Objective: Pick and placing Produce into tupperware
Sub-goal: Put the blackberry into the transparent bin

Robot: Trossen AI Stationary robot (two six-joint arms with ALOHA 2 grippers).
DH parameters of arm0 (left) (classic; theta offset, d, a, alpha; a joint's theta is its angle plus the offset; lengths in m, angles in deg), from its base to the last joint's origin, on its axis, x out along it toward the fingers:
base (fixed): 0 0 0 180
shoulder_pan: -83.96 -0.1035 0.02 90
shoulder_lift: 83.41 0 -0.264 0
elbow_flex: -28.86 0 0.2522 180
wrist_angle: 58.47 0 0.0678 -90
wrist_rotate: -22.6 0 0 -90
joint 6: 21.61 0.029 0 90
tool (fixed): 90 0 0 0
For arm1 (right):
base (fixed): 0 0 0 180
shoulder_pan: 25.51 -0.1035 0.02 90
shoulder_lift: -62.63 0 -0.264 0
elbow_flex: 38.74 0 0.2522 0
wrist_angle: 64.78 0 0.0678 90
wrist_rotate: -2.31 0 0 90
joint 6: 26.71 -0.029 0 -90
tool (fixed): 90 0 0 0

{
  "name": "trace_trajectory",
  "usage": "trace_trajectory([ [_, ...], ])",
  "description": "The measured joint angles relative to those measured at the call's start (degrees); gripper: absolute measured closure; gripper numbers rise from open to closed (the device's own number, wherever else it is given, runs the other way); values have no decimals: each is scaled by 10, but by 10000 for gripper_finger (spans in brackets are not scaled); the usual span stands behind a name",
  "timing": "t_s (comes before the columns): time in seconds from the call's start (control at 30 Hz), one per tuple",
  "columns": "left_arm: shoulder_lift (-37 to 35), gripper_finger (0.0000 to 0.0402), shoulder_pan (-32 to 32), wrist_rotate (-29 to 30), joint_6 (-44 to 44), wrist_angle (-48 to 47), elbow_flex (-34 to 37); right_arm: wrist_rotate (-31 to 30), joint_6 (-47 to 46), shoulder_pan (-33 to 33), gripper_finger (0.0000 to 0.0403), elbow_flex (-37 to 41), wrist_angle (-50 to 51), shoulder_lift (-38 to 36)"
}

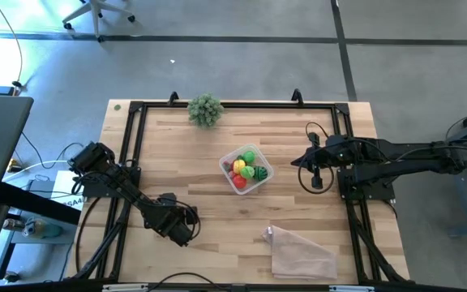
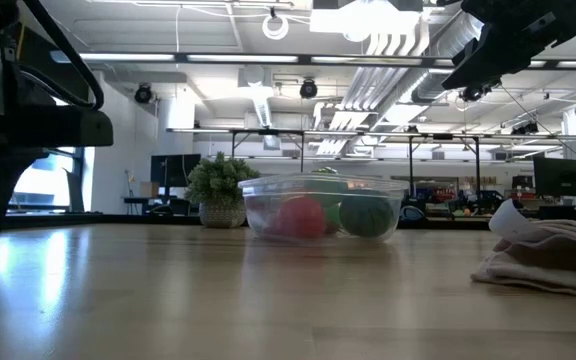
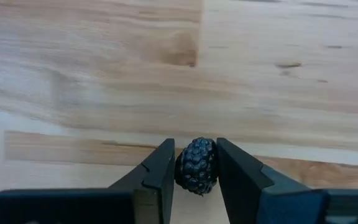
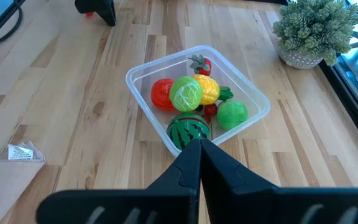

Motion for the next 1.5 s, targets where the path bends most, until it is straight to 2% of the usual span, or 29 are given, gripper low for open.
trace_trajectory([
  [0.23, 1, 297, -2, 49, 0, -41, -33, 0, 0, 0, 402, 0, 0, 0],
  [0.43, 1, 291, -22, 121, 15, -120, -107, 0, 0, 0, 402, 0, 0, 0],
  [0.6, 0, 290, -66, 176, 86, -155, -179, 0, 0, 0, 402, 0, 0, 0],
  [0.73, 0, 289, -126, 207, 193, -151, -236, 0, 0, 0, 402, 0, 0, 0],
  [0.9, -1, 289, -210, 202, 366, -71, -283, 0, 0, 0, 402, 0, 0, 0],
  [1.07, 7, 289, -285, 152, 507, 40, -290, 0, 0, 0, 402, 0, 0, 0],
  [1.2, 41, 289, -329, 118, 545, 81, -290, 0, 0, 0, 402, 0, 0, 0],
  [1.5, 107, 289, -378, 61, 545, 95, -290, 0, 0, 0, 402, 0, 0, 0],
])
